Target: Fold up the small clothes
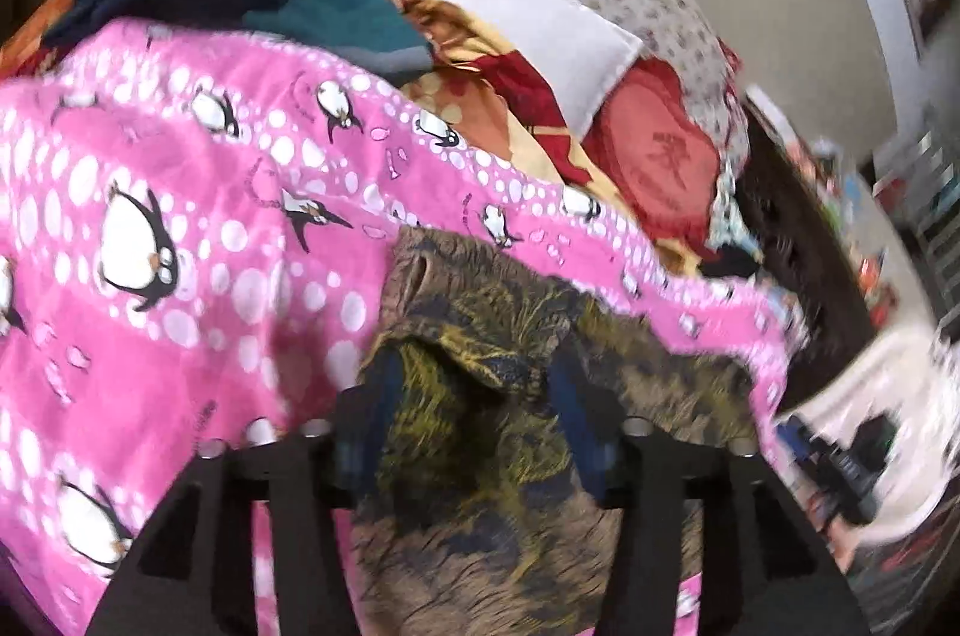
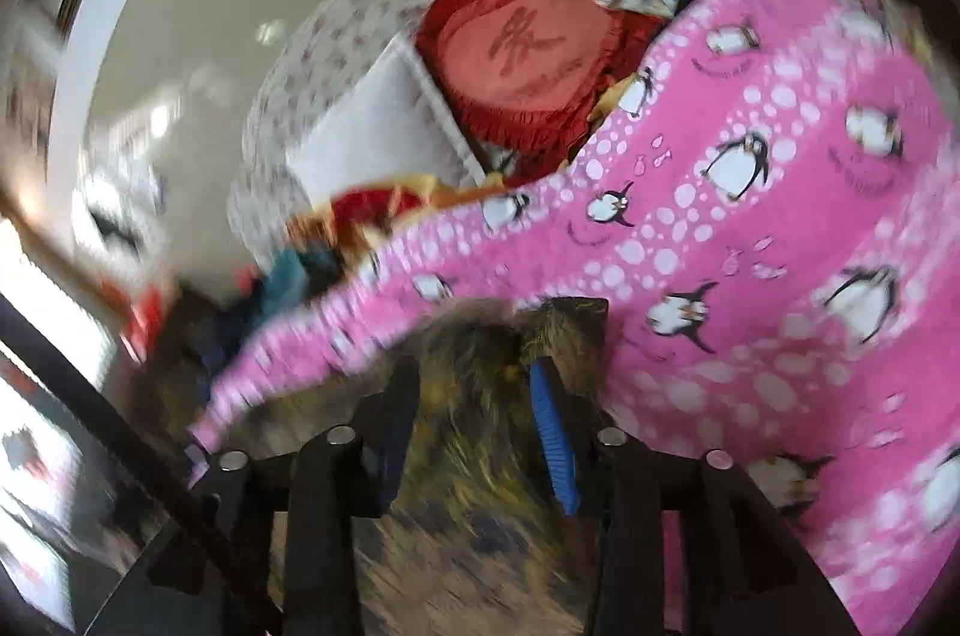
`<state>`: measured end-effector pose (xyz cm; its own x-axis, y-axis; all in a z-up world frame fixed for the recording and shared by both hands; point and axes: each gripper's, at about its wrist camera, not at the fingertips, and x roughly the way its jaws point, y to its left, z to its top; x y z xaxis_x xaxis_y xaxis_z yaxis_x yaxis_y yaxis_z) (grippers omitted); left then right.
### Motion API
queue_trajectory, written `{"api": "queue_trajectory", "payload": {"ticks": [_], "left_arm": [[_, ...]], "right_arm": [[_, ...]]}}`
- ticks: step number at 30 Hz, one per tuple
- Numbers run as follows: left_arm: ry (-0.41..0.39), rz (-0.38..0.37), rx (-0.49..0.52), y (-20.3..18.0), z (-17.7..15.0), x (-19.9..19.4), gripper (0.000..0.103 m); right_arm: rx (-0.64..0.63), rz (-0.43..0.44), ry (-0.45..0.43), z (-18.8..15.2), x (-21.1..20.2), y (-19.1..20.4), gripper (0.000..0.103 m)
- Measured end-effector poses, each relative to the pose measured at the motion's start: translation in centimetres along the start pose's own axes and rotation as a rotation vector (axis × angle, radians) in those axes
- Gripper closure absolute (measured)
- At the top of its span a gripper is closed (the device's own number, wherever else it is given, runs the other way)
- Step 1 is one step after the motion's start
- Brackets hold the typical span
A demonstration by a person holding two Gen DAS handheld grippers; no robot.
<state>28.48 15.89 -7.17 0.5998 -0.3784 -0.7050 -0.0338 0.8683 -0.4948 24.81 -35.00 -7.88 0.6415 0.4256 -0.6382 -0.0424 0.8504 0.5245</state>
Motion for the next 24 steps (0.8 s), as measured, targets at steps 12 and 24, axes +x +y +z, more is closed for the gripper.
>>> {"api": "queue_trajectory", "payload": {"ticks": [12,24], "left_arm": [[-0.104,0.063,0.057,1.2,-0.4,-2.0,0.017],[-0.002,0.102,0.19,-0.1,-1.5,1.1,0.016]], "right_arm": [[-0.128,-0.115,0.054,0.8,5.4,0.0,0.027],[-0.109,-0.277,0.02,5.2,10.5,-1.3,0.048]]}}
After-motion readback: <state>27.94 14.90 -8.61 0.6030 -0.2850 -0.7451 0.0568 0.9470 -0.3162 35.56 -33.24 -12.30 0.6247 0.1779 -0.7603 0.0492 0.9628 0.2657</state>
